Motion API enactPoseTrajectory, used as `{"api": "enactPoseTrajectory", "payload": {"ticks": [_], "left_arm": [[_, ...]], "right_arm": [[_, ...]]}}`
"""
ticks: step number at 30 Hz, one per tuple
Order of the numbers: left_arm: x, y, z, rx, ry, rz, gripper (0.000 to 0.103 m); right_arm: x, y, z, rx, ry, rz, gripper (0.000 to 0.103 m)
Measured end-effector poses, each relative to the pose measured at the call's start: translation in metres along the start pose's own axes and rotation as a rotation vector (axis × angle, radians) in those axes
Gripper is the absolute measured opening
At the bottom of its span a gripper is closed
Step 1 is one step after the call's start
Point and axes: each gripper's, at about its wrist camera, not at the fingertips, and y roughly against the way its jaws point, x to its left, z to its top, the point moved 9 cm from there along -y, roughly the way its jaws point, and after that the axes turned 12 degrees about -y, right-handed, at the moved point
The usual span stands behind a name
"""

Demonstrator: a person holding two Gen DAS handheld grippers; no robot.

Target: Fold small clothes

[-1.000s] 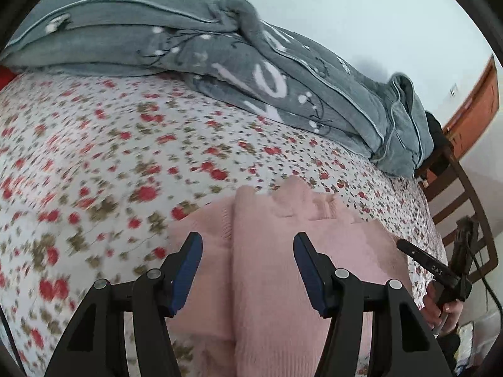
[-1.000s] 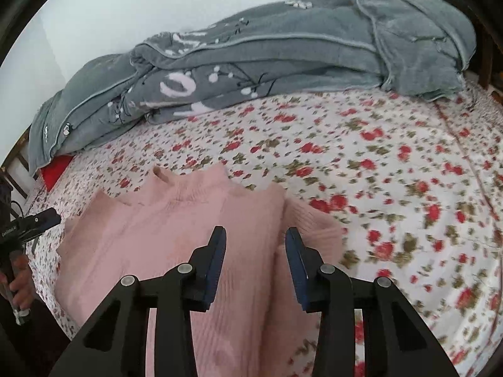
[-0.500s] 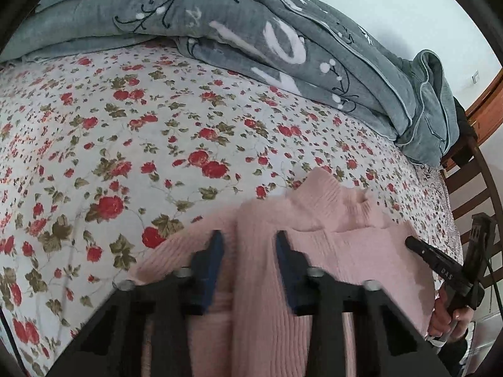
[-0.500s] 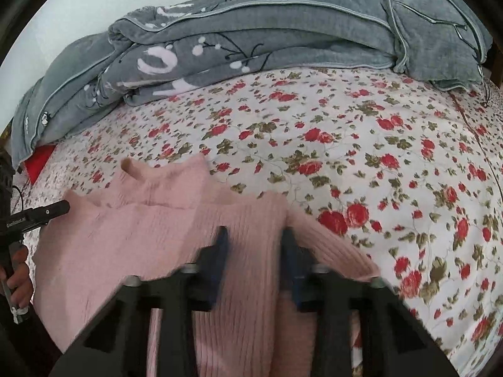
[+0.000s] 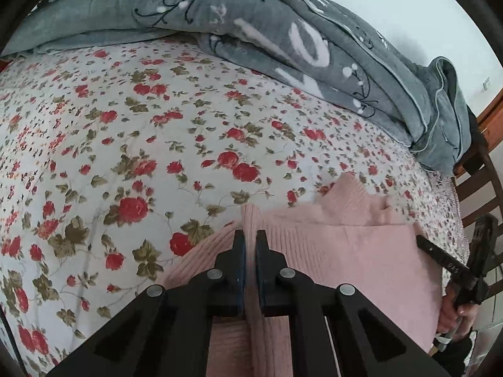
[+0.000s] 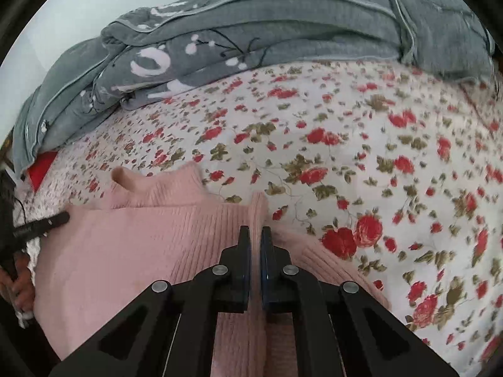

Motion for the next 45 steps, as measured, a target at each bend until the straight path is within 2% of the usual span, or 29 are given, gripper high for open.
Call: {"api": "enactPoseTrajectory", "payload": {"ticks": [3, 6, 10, 11, 19, 23, 25, 30, 35, 38, 40, 44, 45], "left_arm": [[0.001, 0.003, 0.001, -0.002, 0.016, 0.006, 0.010], [-0.001, 0.012, 0.002, -0.019, 0.027, 0.000, 0.010], [-0.006, 0.040, 0.001, -0.068, 0.001, -0.006, 0.010], [-0.006, 0.045, -0.001, -0.073, 0.001, -0.005, 0.010], [0.006, 0.087, -0.031, -0.106, 0.066, -0.034, 0.010], [0.014, 0.102, -0.050, -0.131, 0.086, -0.028, 0.009], [0.016, 0.108, -0.060, -0.142, 0.089, -0.035, 0.009], [0.014, 0.111, -0.087, -0.130, 0.094, -0.080, 0.009], [0.004, 0.105, -0.108, -0.103, 0.104, -0.167, 0.009], [-0.003, 0.103, -0.115, -0.119, 0.129, -0.215, 0.019], [-0.005, 0.103, -0.117, -0.136, 0.144, -0.233, 0.042], [-0.009, 0.108, -0.119, -0.171, 0.155, -0.256, 0.052], [-0.010, 0.107, -0.118, -0.169, 0.154, -0.256, 0.058]], "right_arm": [[0.000, 0.004, 0.001, -0.005, 0.010, -0.015, 0.005], [0.001, 0.015, 0.001, -0.034, 0.054, -0.065, 0.010], [-0.001, 0.040, 0.000, -0.080, 0.051, -0.076, 0.033], [-0.001, 0.046, -0.002, -0.090, 0.044, -0.069, 0.035], [-0.002, 0.093, -0.017, -0.130, -0.008, -0.035, 0.035], [0.000, 0.110, -0.027, -0.188, -0.024, -0.055, 0.035], [0.004, 0.112, -0.035, -0.187, -0.012, -0.066, 0.035], [0.021, 0.114, -0.058, -0.148, 0.018, -0.028, 0.035], [0.036, 0.121, -0.082, -0.142, 0.039, 0.012, 0.035], [0.040, 0.124, -0.097, -0.133, 0.067, 0.006, 0.035], [0.040, 0.126, -0.105, -0.132, 0.083, -0.003, 0.035], [0.037, 0.133, -0.120, -0.126, 0.096, -0.008, 0.035], [0.036, 0.133, -0.123, -0.124, 0.093, -0.007, 0.035]]}}
